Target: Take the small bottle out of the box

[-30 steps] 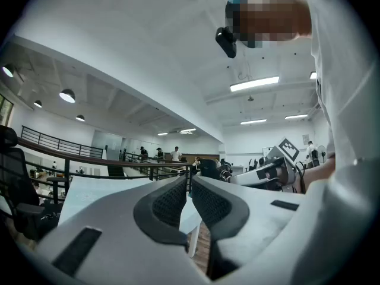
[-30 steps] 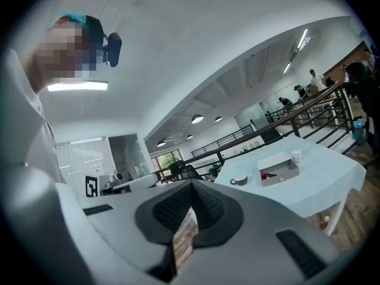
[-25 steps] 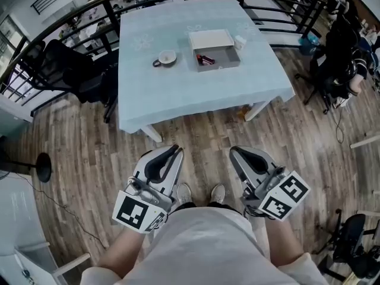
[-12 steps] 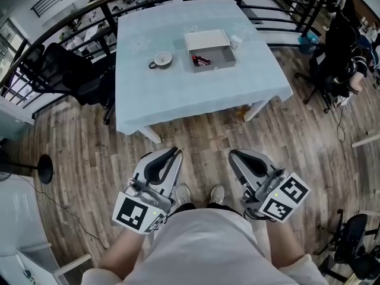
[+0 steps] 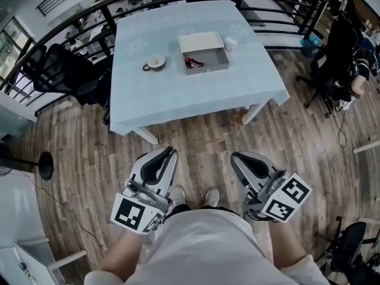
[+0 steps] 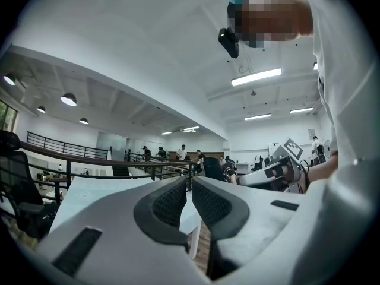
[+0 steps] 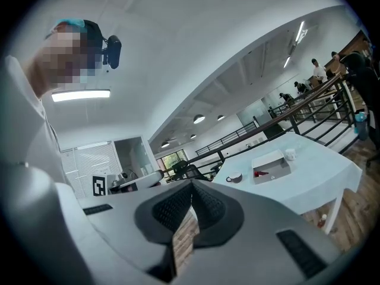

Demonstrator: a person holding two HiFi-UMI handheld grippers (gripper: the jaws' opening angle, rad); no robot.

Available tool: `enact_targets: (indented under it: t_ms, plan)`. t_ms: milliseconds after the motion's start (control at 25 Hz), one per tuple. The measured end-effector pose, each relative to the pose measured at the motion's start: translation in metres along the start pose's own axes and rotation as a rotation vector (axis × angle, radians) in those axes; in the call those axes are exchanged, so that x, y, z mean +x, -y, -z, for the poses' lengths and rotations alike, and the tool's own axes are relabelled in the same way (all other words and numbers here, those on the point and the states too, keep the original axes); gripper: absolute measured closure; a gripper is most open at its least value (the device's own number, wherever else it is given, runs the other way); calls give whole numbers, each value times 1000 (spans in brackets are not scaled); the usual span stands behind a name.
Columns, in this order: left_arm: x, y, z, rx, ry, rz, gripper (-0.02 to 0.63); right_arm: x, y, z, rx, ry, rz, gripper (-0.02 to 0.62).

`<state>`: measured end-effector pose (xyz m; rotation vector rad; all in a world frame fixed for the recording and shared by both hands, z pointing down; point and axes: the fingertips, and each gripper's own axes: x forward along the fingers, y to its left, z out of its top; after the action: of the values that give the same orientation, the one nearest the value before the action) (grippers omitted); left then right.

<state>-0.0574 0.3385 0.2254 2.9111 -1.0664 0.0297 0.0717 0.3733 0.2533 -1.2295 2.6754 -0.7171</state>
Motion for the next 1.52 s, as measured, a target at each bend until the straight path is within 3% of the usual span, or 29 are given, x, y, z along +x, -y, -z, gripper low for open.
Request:
enact_targets:
  t_ms: [840, 1200, 1520]
  plan:
    - [63, 24, 3, 19, -11, -27, 583, -20, 63, -20, 2, -2, -27, 574]
    - [94, 7, 9, 6, 0, -9, 583, -6, 90, -29, -6, -6, -2, 574]
    - [125, -36, 22, -23, -12, -2, 583, 35, 123, -34, 7, -29, 25, 574]
